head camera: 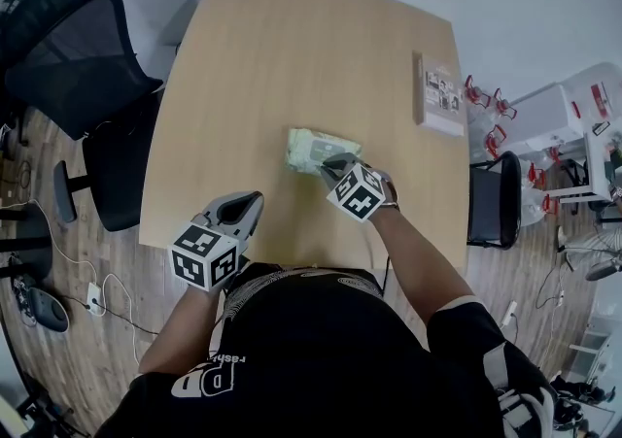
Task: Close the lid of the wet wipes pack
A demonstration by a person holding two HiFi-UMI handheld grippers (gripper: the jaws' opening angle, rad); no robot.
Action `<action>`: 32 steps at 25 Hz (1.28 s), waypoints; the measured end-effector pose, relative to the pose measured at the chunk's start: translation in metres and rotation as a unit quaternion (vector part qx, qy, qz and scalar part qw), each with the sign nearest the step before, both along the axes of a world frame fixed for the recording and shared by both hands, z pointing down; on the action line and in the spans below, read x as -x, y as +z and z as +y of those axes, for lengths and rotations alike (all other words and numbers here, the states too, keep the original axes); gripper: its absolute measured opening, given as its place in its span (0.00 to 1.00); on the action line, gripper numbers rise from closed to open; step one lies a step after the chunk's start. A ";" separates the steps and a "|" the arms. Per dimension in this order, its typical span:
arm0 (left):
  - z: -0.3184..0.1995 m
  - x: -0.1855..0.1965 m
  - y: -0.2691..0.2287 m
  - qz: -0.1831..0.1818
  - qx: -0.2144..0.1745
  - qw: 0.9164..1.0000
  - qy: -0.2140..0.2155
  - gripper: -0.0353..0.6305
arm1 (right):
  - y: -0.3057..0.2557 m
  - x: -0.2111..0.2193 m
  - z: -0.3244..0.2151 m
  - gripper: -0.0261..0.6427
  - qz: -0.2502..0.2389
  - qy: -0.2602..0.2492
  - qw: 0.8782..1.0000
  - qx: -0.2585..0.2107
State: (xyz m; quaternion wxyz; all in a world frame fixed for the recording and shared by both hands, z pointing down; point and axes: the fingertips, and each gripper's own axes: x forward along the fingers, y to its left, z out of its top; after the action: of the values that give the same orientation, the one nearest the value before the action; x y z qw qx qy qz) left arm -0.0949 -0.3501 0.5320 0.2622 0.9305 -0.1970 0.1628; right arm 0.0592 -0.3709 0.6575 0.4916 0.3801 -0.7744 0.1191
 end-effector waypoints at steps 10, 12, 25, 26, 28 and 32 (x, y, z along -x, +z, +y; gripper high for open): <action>0.000 0.002 0.002 -0.004 0.002 1.000 -0.001 0.08 | 0.009 0.000 0.001 0.08 0.018 -0.016 1.000 0.017; -0.001 0.003 0.002 -0.004 0.003 1.000 0.000 0.08 | 0.011 0.001 0.001 0.08 0.026 -0.024 0.999 0.019; 0.003 0.004 0.006 -0.005 0.009 1.000 0.004 0.08 | 0.016 0.000 -0.002 0.06 -0.008 -0.006 0.999 0.053; 0.002 0.005 0.007 -0.005 0.010 1.000 0.004 0.08 | 0.017 0.000 -0.003 0.06 -0.008 -0.005 0.998 0.062; 0.002 0.005 0.008 -0.004 0.011 1.000 0.005 0.08 | 0.018 0.000 -0.004 0.06 -0.008 -0.003 0.997 0.078; 0.004 0.007 0.005 -0.001 0.008 1.000 0.009 0.08 | 0.017 0.000 -0.003 0.06 -0.002 0.001 0.997 0.083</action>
State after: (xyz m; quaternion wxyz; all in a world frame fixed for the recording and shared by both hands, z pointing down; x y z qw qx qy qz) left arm -0.1024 -0.3465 0.5370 0.2683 0.9298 -0.1880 0.1678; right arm 0.0597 -0.3742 0.6750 0.5199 0.3383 -0.7624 0.1841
